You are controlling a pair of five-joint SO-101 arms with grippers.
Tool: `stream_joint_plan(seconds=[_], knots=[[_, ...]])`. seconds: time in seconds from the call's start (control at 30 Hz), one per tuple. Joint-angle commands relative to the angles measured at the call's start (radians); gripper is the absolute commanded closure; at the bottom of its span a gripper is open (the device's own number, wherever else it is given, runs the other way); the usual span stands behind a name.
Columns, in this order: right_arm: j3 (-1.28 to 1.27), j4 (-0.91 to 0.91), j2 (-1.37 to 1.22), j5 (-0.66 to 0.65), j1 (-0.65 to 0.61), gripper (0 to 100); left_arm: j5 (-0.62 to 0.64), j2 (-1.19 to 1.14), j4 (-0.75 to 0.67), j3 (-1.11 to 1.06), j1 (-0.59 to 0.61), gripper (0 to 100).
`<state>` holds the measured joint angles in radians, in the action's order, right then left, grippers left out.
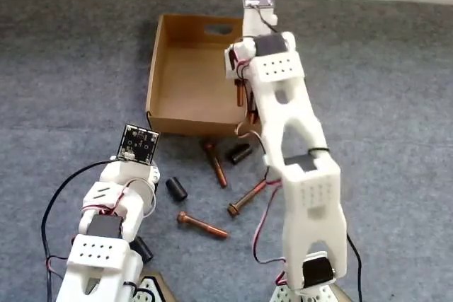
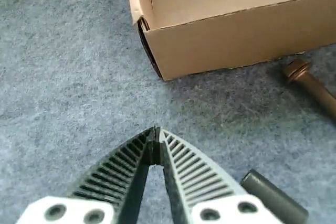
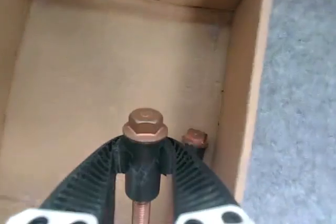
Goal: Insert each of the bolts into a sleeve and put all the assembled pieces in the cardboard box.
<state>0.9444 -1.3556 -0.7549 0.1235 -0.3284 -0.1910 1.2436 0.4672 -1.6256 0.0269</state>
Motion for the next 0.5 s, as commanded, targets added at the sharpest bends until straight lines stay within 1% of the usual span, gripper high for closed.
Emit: stream_joint_plan(seconds=[0.0, 0.1, 0.2, 0.47], knots=[[0.323, -0.081, -0.122, 0.009, 0.007, 99.2, -0.006, 0.016, -0.017, 0.002, 0.012, 98], [0.463, -0.140, -0.229, 0.014, 0.007, 99.2, -0.006, 0.016, -0.017, 0.002, 0.012, 98], [0.516, -0.180, -0.303, 0.011, 0.005, 99.2, -0.006, 0.016, -0.018, 0.002, 0.012, 98], [0.526, -0.236, -0.361, 0.015, -0.001, 99.2, -0.006, 0.016, -0.018, 0.002, 0.012, 98]])
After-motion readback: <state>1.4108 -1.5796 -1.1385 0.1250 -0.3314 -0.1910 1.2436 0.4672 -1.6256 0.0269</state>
